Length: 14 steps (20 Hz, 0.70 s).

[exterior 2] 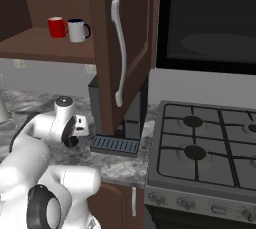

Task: Pick the mug on the counter and place it in the cabinet with the handle facing the right, like the mugs already inside.

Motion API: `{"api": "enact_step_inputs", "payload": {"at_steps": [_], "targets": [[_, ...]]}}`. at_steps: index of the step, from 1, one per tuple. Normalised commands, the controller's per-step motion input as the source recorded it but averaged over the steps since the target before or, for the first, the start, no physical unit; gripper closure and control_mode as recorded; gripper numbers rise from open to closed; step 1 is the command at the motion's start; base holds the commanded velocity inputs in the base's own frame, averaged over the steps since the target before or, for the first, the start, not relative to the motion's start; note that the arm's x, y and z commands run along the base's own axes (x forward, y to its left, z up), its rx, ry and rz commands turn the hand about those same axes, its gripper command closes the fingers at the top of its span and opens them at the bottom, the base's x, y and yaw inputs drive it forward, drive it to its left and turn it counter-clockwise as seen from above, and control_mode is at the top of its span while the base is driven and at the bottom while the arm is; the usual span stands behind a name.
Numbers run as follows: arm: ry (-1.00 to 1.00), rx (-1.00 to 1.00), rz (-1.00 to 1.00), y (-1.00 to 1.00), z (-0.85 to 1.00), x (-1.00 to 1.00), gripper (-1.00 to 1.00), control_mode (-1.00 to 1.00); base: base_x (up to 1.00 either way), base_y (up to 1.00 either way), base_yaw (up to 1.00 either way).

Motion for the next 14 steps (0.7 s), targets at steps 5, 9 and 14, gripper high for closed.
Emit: {"api": "enact_step_inputs", "payload": {"at_steps": [5,9,14], "targets": [[0.0,0.02,0.0,-0.09,-0.24,0.0,-1.0,-1.0,0.0,0.0,0.0],[0.0,0.02,0.0,-0.1,-0.24,0.0,-1.0,-1.0,0.0,0.0,0.0],[0.0,0.01,0.0,-0.02,-0.26,0.0,-1.0,-1.0,0.0,0.0,0.0]]}}
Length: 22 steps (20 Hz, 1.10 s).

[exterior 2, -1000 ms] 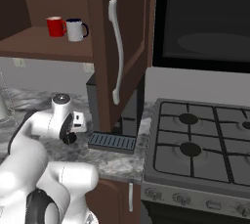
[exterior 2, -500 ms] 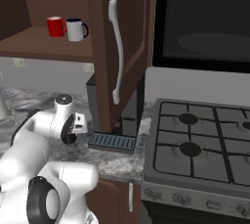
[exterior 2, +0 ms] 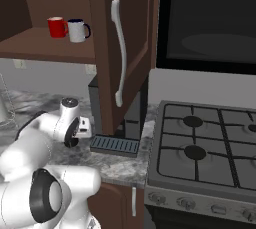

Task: Pick the mug on the counter and place it in the cabinet with the handle facing the right, like the mugs already inside.

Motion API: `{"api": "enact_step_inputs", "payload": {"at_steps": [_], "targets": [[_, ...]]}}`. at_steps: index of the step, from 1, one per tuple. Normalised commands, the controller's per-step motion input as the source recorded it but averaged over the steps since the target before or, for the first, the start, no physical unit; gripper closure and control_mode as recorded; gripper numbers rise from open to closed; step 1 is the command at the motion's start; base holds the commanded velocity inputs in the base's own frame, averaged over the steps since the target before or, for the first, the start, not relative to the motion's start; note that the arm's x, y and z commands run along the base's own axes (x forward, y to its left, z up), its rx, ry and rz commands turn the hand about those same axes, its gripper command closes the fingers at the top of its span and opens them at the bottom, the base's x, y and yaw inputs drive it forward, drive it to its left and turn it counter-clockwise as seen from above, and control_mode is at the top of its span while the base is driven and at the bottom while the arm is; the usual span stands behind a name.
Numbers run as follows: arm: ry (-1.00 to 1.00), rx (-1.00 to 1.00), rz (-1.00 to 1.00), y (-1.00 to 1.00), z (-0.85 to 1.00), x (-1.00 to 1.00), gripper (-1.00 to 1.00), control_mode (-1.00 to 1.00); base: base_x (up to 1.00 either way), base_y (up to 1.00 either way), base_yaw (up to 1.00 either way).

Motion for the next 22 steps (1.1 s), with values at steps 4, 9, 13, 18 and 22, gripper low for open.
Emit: {"api": "enact_step_inputs", "payload": {"at_steps": [4,9,13,18,22], "targets": [[0.0,0.01,0.0,0.0,-0.3,0.0,-1.0,-1.0,0.0,0.0,0.0],[0.0,0.0,0.0,0.0,-0.28,0.0,-1.0,-1.0,0.0,0.0,0.0],[0.0,0.0,0.0,0.0,-0.3,0.0,-1.0,-1.0,0.0,0.0,0.0],[0.0,0.0,0.0,0.0,-0.23,-0.03,1.0,-1.0,0.0,0.0,0.0],[-0.02,0.0,0.0,0.0,-0.08,-0.12,1.0,-1.0,0.0,0.0,0.0]]}}
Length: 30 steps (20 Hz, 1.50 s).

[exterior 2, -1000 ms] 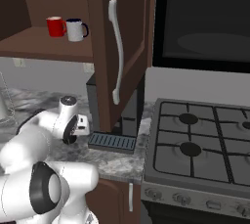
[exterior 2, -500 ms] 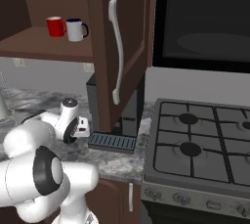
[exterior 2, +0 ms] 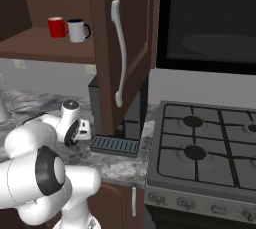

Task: Pick the mug on the counter and place it in the cabinet with the handle facing the right, like the mugs already inside.

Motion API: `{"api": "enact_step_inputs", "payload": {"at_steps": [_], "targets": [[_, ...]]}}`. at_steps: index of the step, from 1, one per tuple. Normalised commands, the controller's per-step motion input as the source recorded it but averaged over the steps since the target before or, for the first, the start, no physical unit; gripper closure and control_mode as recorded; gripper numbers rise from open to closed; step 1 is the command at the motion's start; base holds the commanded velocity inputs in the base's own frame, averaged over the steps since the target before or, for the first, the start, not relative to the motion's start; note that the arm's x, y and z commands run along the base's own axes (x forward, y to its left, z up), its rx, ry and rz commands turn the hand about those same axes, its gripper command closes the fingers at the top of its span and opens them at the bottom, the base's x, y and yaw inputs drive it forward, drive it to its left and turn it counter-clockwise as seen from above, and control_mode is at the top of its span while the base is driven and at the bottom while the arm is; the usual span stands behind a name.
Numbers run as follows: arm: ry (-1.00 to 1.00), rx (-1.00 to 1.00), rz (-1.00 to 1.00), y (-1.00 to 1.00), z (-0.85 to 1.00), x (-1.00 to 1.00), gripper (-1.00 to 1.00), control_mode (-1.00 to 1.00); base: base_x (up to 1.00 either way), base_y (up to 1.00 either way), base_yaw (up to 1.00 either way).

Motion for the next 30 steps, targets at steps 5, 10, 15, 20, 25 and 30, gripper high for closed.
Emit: {"api": "enact_step_inputs", "payload": {"at_steps": [5,10,15,20,25,30], "targets": [[-0.04,0.02,0.01,-0.01,0.0,-0.2,1.0,-1.0,0.0,0.0,0.0],[-0.05,0.02,0.05,-0.01,0.15,-0.31,1.0,-1.0,0.0,0.0,0.0],[-0.02,0.0,0.04,-0.06,0.36,-0.36,1.0,-1.0,0.0,0.0,0.0],[-0.02,0.0,0.04,0.0,0.5,-0.43,1.0,-1.0,0.0,0.0,0.0],[-0.01,0.0,0.06,0.0,0.63,-0.36,1.0,-1.0,0.0,0.0,0.0],[-0.01,0.0,0.07,0.0,0.72,-0.41,1.0,-1.0,0.0,0.0,0.0]]}}
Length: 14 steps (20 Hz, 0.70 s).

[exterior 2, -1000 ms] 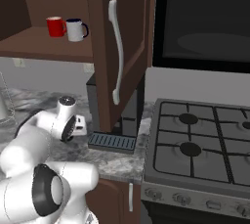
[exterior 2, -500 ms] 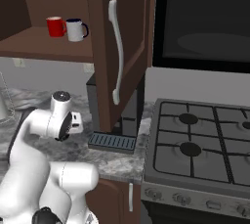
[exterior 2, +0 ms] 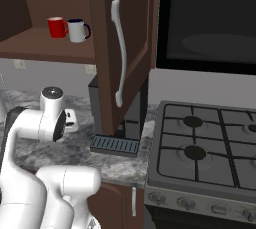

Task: Pick the mug on the counter and place it in the cabinet with the handle facing the right, like the mugs already inside.

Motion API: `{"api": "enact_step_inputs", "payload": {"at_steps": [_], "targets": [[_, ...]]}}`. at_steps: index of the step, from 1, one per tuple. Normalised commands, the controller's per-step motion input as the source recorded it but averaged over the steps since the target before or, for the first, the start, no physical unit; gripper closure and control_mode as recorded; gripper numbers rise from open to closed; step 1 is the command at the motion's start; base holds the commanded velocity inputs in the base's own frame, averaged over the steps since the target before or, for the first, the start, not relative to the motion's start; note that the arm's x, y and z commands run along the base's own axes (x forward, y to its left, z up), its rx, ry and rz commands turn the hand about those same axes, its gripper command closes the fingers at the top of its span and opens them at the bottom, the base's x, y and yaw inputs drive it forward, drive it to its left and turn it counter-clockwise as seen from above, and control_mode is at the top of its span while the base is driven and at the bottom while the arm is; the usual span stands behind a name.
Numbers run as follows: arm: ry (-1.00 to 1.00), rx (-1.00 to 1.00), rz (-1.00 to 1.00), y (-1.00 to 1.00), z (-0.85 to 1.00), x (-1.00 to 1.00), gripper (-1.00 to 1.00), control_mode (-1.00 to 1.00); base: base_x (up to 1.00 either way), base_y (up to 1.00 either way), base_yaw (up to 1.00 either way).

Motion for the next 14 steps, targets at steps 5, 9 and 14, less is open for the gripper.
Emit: {"api": "enact_step_inputs", "payload": {"at_steps": [5,9,14], "targets": [[0.0,0.0,0.08,0.0,0.78,-0.42,1.0,-1.0,0.0,0.0,0.0],[0.0,0.0,0.1,0.0,0.86,-0.39,1.0,-1.0,0.0,0.0,0.0],[-0.03,0.0,0.1,0.04,0.76,-0.18,1.0,-1.0,0.0,0.0,0.0]]}}
